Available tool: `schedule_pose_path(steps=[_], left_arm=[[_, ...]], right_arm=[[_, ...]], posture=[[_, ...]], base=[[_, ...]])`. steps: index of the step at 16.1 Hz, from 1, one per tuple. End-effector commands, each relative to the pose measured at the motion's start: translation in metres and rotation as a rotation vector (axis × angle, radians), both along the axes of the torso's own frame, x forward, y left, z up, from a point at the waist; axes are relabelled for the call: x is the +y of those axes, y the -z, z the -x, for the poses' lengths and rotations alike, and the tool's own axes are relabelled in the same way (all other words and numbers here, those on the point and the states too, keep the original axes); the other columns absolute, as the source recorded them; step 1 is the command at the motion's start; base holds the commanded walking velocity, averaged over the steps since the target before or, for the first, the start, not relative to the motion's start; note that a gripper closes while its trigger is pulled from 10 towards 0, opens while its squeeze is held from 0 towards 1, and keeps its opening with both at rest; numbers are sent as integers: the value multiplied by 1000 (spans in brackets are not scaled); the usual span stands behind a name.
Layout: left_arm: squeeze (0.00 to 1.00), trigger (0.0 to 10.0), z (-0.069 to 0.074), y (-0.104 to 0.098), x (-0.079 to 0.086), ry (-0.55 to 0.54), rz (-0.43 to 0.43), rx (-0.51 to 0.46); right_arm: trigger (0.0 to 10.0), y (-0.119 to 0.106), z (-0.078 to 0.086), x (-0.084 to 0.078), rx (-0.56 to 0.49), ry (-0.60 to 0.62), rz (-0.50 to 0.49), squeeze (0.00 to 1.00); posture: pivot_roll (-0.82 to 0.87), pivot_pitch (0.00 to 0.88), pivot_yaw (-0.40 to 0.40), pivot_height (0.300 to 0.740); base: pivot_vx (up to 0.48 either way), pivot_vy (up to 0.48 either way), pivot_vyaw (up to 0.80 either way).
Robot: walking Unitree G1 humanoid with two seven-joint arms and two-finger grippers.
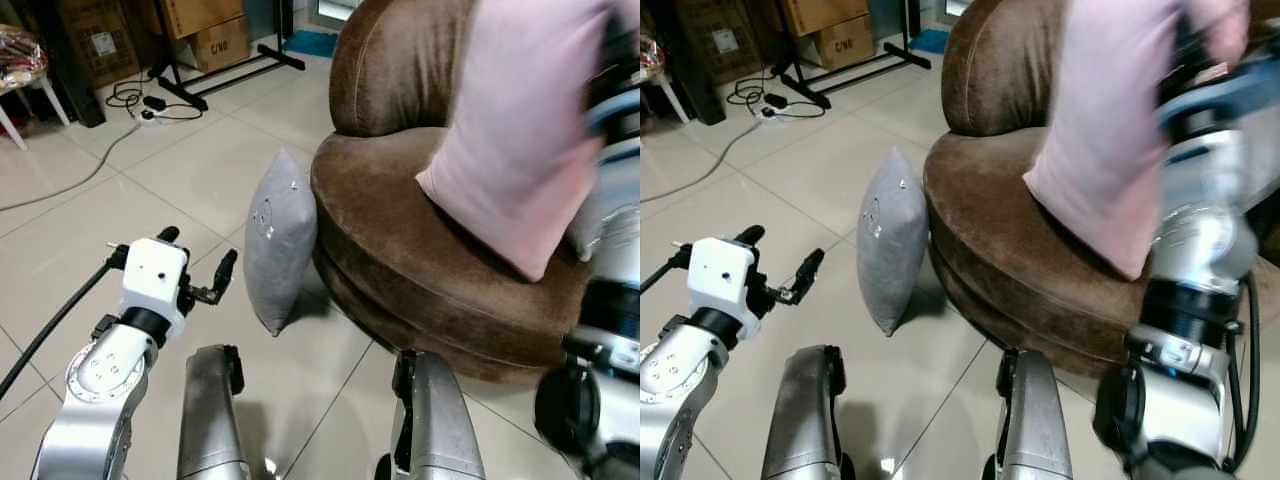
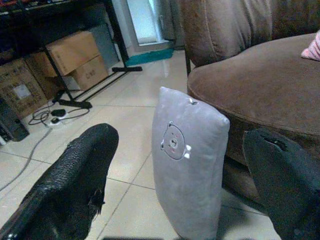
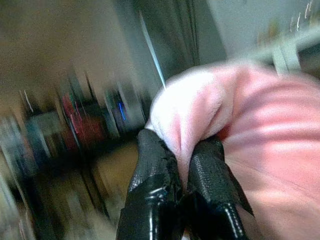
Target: Move the pillow to the sofa from floor
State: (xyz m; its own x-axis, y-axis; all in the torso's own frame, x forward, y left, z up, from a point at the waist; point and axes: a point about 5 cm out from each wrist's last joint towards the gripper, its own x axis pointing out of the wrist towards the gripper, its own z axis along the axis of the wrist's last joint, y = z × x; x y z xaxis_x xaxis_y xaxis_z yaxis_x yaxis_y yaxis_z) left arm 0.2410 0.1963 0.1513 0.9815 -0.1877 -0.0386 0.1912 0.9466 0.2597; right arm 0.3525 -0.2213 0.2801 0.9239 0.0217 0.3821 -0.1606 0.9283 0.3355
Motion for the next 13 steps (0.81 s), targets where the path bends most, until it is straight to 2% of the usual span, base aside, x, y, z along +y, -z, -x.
schedule_pose_path(steps=[1,3,5,8,10,13], left_arm=[[0,10000,-1,-4,1,-24,-22,-2],[0,10000,-1,0,6,-73,-59,34],[0,10000,-3,-2,6,-87,-61,24],[0,10000,-11,-9,5,-104,-61,1],[0,10000,-13,-8,4,-104,-102,1],[0,10000,-16,-9,1,-107,-117,-10]], right_arm=[[10000,28,-9,23,163,-31,72,0],[10000,47,-10,44,219,-68,94,0],[10000,62,-12,62,300,-77,120,0],[10000,69,-15,65,343,-20,116,0],[10000,75,-12,64,364,20,104,0],[10000,78,-11,63,367,47,111,0]], posture=[[1,0,-43,452],[0,0,-43,452],[2,0,-47,462],[9,0,-51,492],[9,0,-51,512],[16,0,-45,547]], base=[[0,0,0],[0,0,0],[0,0,0],[0,0,0],[0,0,0],[0,0,0]])
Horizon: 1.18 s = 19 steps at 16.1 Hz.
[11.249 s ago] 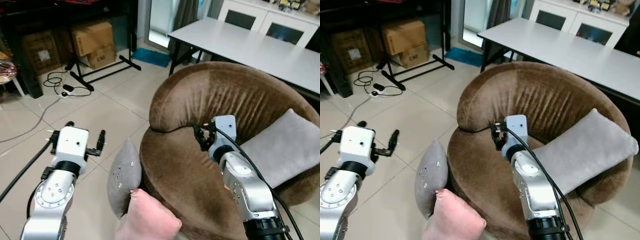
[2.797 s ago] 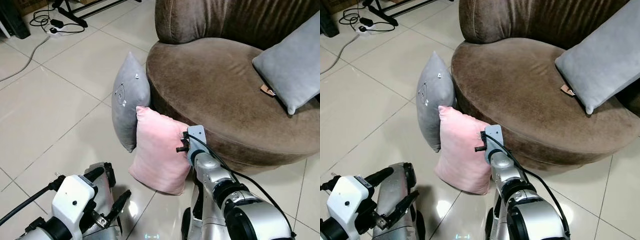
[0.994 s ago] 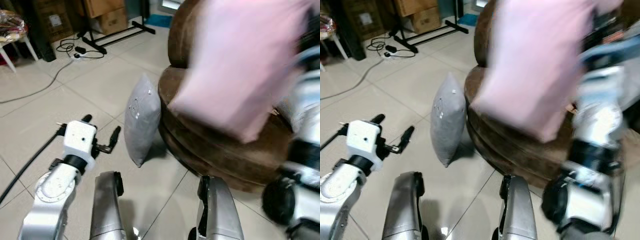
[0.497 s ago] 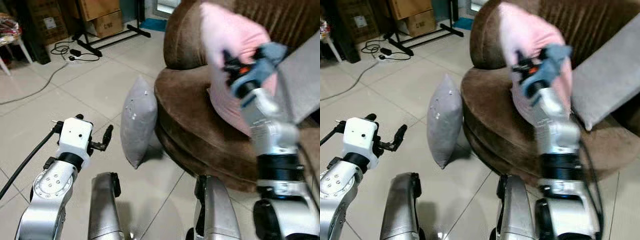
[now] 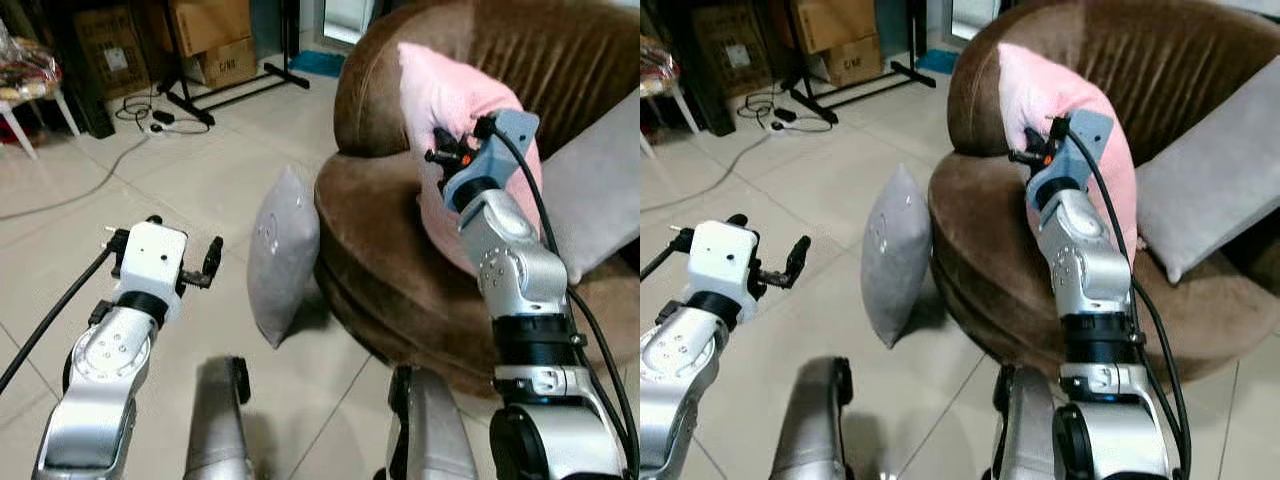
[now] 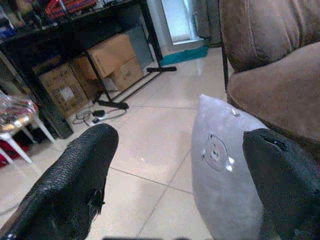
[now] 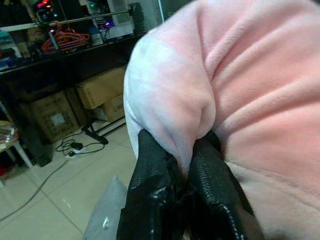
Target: Move the pillow to the sofa from floor
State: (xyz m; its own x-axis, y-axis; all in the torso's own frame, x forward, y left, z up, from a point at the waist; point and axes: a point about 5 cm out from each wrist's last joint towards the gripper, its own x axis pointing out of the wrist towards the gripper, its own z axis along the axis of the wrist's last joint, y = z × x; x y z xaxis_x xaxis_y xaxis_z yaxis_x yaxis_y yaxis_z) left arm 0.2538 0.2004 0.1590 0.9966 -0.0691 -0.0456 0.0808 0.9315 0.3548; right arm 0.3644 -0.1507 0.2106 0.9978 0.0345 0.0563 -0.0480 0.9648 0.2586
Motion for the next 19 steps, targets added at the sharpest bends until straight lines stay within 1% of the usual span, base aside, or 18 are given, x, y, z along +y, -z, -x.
schedule_pose_path(steps=[1,2,3,4,6,9,10,12,13,15,17,19], left_arm=[[0,10000,-3,-1,-3,9,-23,-6],[0,10000,-3,-1,-5,23,-43,-5],[0,10000,-5,-3,-7,41,-46,-16],[0,10000,-5,-4,-8,42,-43,-18],[0,10000,-6,-9,-4,37,-37,-57],[0,10000,-6,-9,-6,53,-47,-59],[0,10000,-6,-8,-6,52,-48,-58],[0,10000,-7,-7,-8,53,-48,-55],[0,10000,-7,-5,-9,59,-49,-52],[0,10000,-8,-6,-11,65,-45,-55],[0,10000,-10,-5,-10,60,-38,-52],[0,10000,-11,-4,-13,67,-34,-51]], right_arm=[[10000,8,1,-8,34,38,1,0],[10000,10,2,-8,29,45,20,0],[10000,11,4,-8,16,49,42,0],[10000,11,5,-8,14,50,44,0],[10000,31,19,-13,47,52,67,0],[10000,47,30,-17,85,61,73,0],[10000,50,33,-18,98,66,50,0],[10000,51,36,-19,101,73,46,0],[10000,51,37,-20,95,78,65,0],[10000,51,39,-22,96,87,55,0],[10000,52,41,-21,98,88,52,0],[10000,50,43,-20,95,88,55,0]], posture=[[16,0,-45,552],[17,0,-41,562],[19,0,-39,577],[19,0,-39,582],[16,0,-37,607],[4,0,-25,637],[2,0,-24,647],[-2,0,-22,662],[-10,0,-10,672],[-10,0,-12,697],[-19,0,-7,717],[-31,0,-2,732]], base=[[0,0,0],[0,0,0],[0,0,0],[0,0,0],[0,0,0],[0,0,0],[0,0,0],[0,0,0],[0,0,0],[0,0,0],[0,0,0],[0,0,0]])
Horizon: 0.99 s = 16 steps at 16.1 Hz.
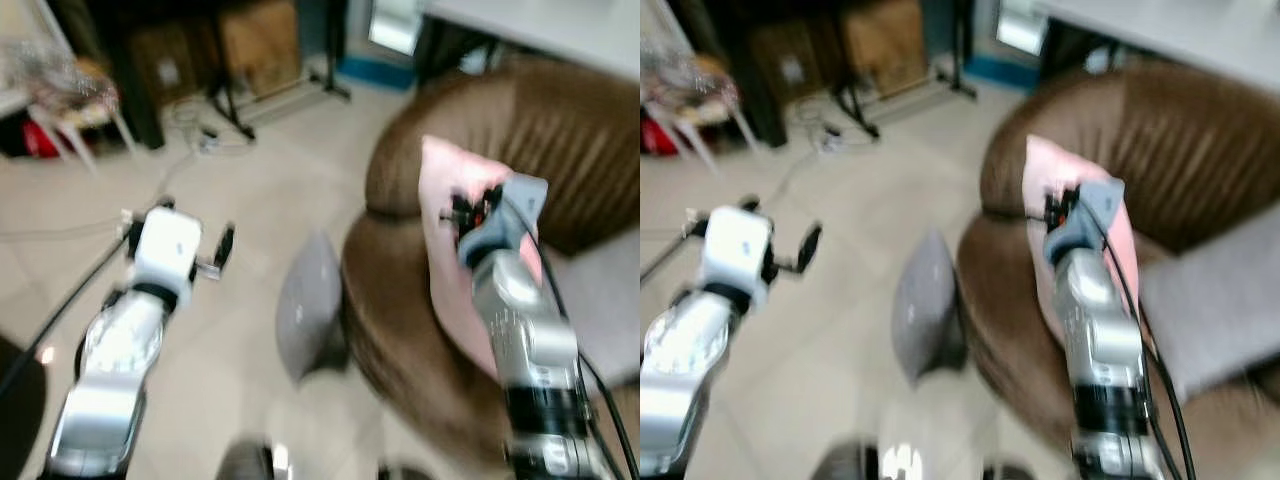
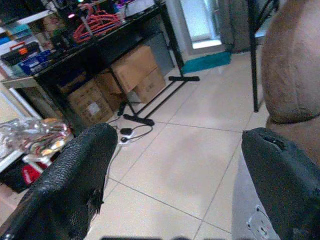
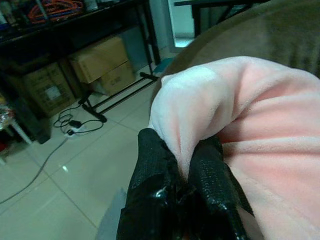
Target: Move the pillow to the sofa from floor
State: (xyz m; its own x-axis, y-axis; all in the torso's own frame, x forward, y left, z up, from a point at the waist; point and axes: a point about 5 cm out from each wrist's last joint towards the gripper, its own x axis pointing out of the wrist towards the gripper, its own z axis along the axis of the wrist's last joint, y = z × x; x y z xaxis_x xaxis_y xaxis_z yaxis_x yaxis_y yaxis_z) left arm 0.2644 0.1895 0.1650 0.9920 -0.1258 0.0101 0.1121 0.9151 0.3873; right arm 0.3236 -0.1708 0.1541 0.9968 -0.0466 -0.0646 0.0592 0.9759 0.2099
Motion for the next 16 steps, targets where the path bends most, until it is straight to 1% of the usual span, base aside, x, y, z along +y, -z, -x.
schedule_pose_path(steps=[1,3,5,6,8,14,15,16], left_arm=[[0,10000,-1,3,-3,11,-3,8],[0,10000,-1,5,-8,16,4,9],[0,10000,0,5,-7,12,3,8],[0,10000,0,4,-4,1,3,5],[0,10000,1,4,-3,-7,2,2],[0,10000,1,2,-1,-26,17,-13],[0,10000,1,2,0,-31,16,-18],[0,10000,1,1,1,-34,21,-24]], right_arm=[[10000,-7,3,-1,-27,7,9,0],[10000,-5,5,-6,-15,20,33,0],[10000,-5,4,-6,-13,13,36,0],[10000,-7,2,-3,-17,-1,16,0],[10000,-7,2,-1,-18,-14,11,0],[10000,-4,3,3,-7,-33,15,0],[10000,-6,3,6,-18,-62,28,0],[10000,-6,3,12,-23,-113,42,0]], posture=[[-40,0,-3,737],[-32,0,-16,740],[-25,0,-23,740],[-21,0,-28,740],[-17,0,-32,740],[-13,0,-35,740],[-13,0,-35,740],[-12,0,-35,740]], base=[[0,0,0],[0,0,0],[0,0,0],[0,0,-800],[0,0,-800],[0,0,-800],[0,0,-800],[0,0,0]])
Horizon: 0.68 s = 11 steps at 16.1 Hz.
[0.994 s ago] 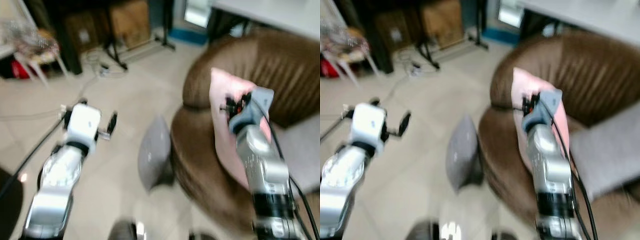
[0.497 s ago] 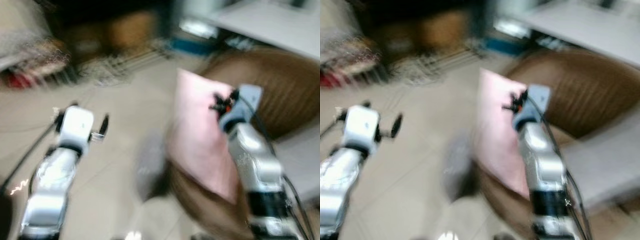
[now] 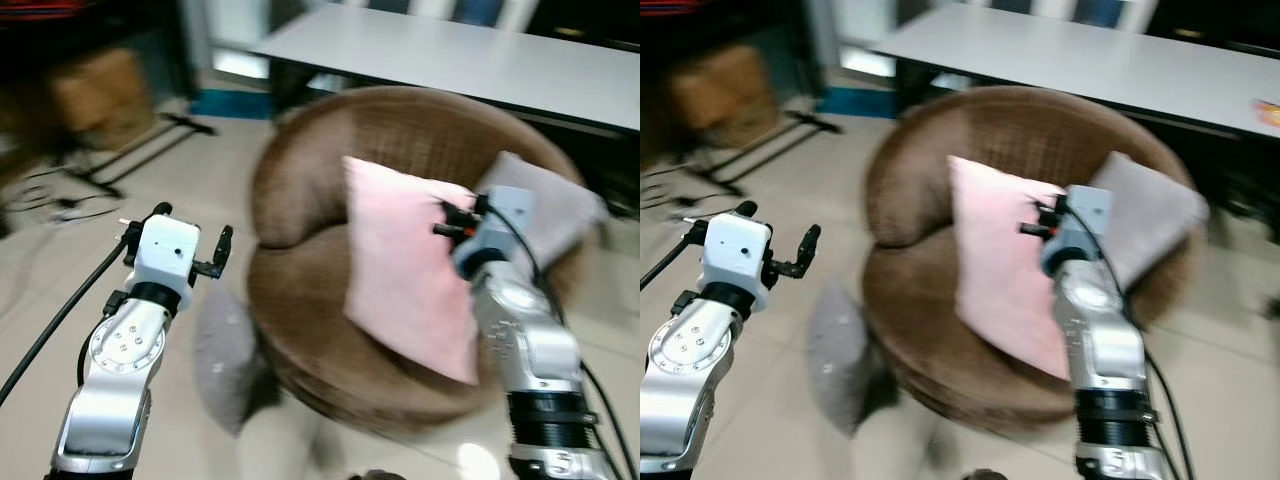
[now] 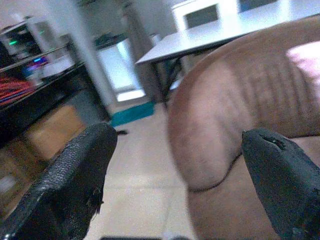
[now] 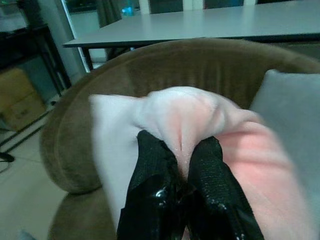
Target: Move the pillow to the sofa from floor
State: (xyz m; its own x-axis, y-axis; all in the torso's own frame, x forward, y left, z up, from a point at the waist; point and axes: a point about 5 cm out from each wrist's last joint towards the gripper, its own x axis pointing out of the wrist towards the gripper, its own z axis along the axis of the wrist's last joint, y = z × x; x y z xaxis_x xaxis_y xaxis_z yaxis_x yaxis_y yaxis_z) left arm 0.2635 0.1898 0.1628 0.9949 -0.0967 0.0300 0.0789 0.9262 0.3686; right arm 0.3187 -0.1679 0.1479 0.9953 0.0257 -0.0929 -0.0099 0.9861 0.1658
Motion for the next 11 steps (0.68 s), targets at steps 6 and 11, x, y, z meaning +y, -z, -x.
schedule_pose_path(steps=[6,11], left_arm=[[0,10000,5,-1,0,15,34,-14],[0,10000,5,0,-2,28,24,-7]], right_arm=[[10000,-21,2,36,-120,-214,-71,0],[10000,-22,0,27,-126,-171,-50,0]], posture=[[13,0,-60,740],[10,0,-64,740]], base=[[129,0,0],[272,0,0]])
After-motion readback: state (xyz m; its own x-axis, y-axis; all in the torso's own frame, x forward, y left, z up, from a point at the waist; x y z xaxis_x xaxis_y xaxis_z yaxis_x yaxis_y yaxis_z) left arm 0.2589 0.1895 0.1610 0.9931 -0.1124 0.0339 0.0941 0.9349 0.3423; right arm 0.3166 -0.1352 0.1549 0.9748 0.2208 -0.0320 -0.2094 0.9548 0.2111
